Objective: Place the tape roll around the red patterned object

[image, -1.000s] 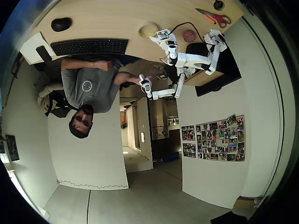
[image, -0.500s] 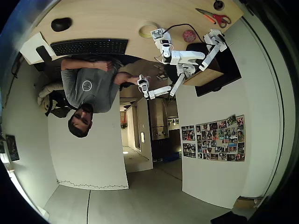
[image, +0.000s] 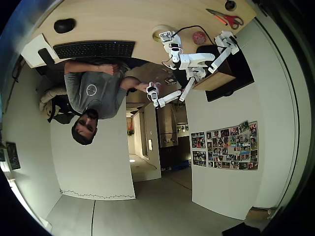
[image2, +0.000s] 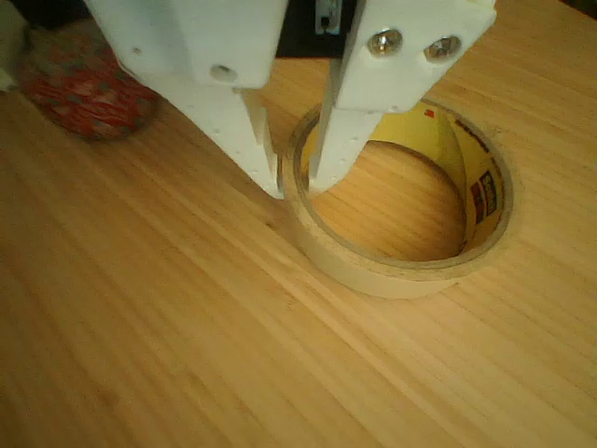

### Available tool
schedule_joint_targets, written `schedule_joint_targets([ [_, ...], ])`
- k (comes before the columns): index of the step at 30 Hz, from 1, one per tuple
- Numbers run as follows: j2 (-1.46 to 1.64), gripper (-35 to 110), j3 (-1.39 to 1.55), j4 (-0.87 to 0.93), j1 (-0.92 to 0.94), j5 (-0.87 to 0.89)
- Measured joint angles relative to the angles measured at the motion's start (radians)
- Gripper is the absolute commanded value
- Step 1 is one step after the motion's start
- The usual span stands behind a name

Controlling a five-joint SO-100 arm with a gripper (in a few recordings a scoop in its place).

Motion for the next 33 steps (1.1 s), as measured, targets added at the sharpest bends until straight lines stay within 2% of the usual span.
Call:
schedule_joint_targets([
  [5,0.055,0,0.020,0.014,0.038,-0.061],
  [13,0.327,0,0.236,0.015,0.043,-0.183],
  [20,0.683,0,0.442,0.018,-0.072,-0.227],
  [24,0.854,0,0.581,-0.048,-0.130,-0.229],
  [33,1.066,0,1.022,-0.443,-0.235,-0.244],
])
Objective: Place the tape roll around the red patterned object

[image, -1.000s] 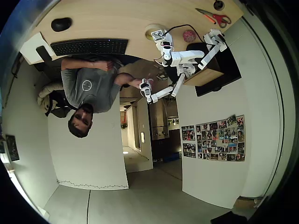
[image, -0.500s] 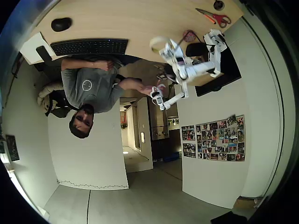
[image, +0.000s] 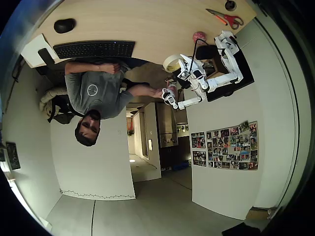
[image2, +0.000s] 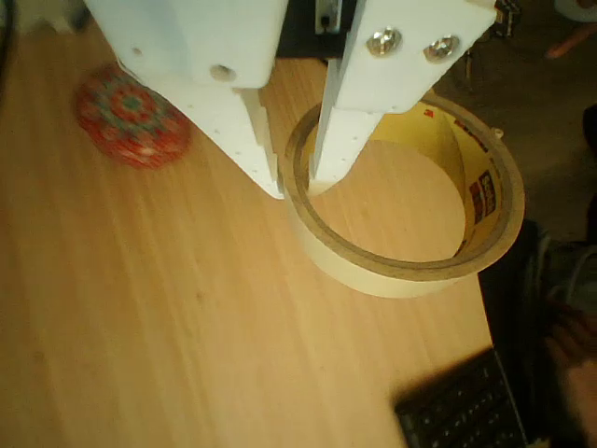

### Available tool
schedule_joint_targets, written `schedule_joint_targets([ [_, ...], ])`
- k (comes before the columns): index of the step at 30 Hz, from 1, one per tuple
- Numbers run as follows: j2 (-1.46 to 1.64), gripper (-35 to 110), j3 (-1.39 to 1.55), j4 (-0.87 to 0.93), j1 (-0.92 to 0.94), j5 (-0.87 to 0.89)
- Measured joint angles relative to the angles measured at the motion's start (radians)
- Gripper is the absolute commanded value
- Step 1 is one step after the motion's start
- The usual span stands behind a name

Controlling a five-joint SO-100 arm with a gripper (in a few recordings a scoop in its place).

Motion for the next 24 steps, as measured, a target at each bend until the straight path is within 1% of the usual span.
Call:
schedule_joint_targets([
  [4,0.043,0,0.103,-0.063,-0.009,-0.008],
  [8,0.112,0,0.156,-0.078,-0.002,-0.052],
  [12,0.183,0,0.164,-0.049,0.000,-0.117],
  [16,0.244,0,0.215,0.041,0.006,-0.176],
  [21,0.371,0,0.368,0.106,-0.029,-0.137],
  [24,0.463,0,0.474,0.127,-0.080,-0.055],
])
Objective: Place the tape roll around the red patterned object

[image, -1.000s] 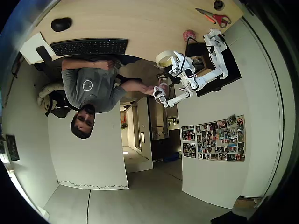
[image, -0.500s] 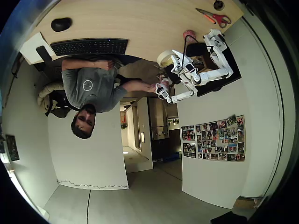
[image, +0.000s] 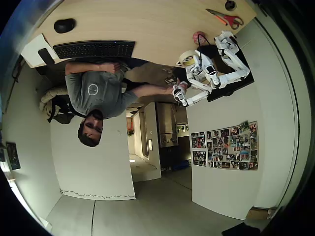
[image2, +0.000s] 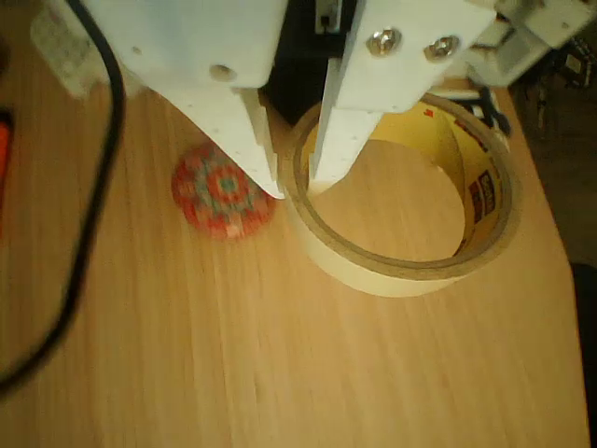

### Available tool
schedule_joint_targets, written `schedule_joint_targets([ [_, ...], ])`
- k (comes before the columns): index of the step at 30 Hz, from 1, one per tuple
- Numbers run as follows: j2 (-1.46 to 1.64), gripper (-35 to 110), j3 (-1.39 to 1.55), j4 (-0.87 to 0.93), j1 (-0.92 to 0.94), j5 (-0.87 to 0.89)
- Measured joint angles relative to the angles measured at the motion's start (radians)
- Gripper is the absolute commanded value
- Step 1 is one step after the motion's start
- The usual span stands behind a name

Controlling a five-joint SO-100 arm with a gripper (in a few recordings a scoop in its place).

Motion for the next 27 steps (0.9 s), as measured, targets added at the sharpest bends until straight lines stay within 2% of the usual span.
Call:
schedule_joint_targets([
  [5,0.109,0,0.072,0.043,-0.089,0.144],
  [9,0.124,0,0.087,0.077,-0.071,0.169],
  [21,0.132,0,0.147,0.143,0.265,0.150],
  [27,0.176,0,0.196,0.181,0.318,0.169],
])
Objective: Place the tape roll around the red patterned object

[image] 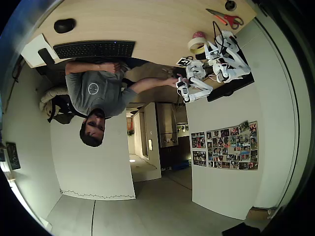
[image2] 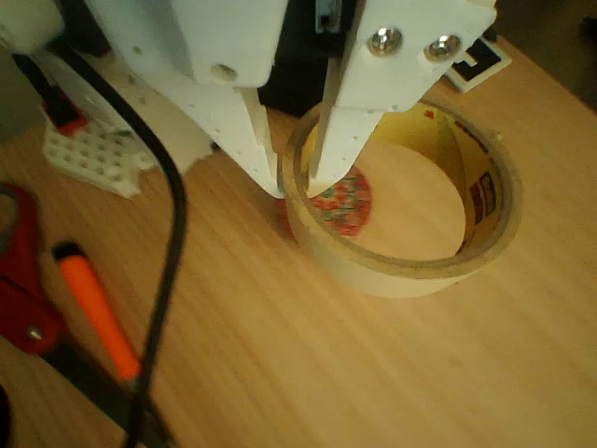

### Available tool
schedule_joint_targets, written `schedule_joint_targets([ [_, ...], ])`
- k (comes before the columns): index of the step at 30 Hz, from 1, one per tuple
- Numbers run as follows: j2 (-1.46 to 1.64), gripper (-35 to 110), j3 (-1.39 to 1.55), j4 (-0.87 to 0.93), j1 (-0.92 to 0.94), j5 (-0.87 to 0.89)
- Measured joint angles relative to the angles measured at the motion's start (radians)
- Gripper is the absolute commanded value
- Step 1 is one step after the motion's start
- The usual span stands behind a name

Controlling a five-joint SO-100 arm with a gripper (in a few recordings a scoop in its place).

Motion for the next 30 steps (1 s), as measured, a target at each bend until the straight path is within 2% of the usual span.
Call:
schedule_joint_targets([
  [20,-0.061,0,0.109,-0.058,-0.173,0.268],
  [27,-0.060,0,0.123,-0.046,-0.178,0.298],
  [30,-0.058,7,0.123,-0.058,-0.195,0.298],
])
